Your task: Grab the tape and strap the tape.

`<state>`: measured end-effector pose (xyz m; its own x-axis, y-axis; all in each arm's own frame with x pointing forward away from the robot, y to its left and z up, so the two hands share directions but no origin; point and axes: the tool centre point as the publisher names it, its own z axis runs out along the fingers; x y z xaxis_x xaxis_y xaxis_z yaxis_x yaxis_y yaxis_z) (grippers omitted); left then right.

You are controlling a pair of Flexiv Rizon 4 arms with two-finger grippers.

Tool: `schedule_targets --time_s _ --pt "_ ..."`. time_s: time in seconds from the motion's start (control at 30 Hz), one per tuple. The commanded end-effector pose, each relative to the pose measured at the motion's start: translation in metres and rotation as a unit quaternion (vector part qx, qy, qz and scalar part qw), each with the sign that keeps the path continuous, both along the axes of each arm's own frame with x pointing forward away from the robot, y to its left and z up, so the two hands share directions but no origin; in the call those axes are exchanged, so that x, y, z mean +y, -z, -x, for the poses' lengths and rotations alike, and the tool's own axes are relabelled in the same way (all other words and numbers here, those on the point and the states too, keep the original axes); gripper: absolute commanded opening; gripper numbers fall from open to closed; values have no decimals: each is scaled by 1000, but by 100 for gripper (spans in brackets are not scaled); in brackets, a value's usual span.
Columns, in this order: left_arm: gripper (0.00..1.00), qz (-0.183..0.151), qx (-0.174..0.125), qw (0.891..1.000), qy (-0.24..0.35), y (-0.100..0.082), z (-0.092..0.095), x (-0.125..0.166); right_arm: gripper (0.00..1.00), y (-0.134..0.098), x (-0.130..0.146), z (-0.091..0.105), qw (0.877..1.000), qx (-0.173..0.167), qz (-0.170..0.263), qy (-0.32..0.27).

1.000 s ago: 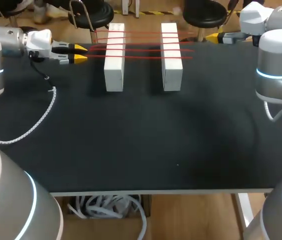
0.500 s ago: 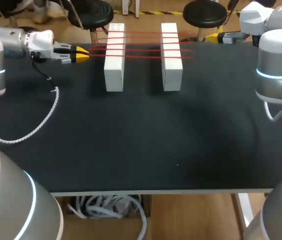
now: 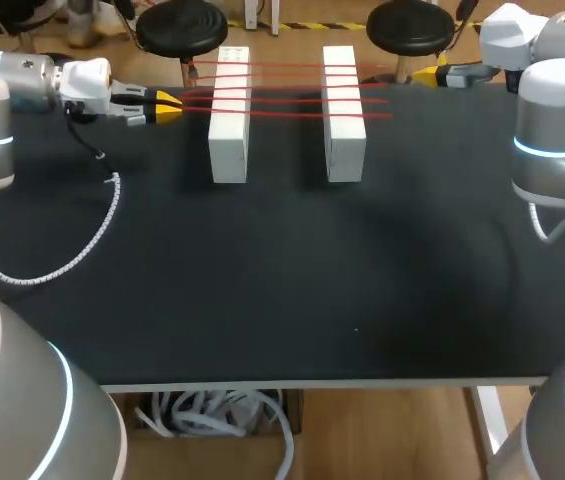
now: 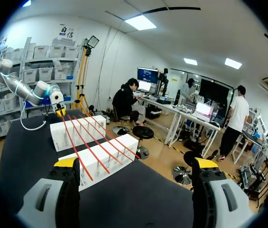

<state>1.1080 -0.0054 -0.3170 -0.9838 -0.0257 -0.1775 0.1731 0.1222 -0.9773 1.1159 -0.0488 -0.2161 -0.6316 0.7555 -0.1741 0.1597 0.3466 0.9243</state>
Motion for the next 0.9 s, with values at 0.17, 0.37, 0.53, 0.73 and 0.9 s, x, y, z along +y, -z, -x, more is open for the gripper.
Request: schedule_targets --time_s 0.17,0.37,0.53,0.73,0.9 --pt "0 2 -6 1000 -14 -11 7 -6 100 0 -1 1 1000 -1 -1 -1" --pt "0 13 2 1000 5 -20 8 -10 100 0 -1 1 1000 -1 -1 -1" --pt "0 13 2 1000 5 -20 8 -10 100 0 -1 1 1000 -1 -1 -1" --pt "0 13 2 1000 5 -20 8 -10 100 0 -1 1 1000 -1 -1 -1" --pt "0 13 2 1000 5 -20 8 -10 100 0 -1 1 1000 -1 -1 -1"
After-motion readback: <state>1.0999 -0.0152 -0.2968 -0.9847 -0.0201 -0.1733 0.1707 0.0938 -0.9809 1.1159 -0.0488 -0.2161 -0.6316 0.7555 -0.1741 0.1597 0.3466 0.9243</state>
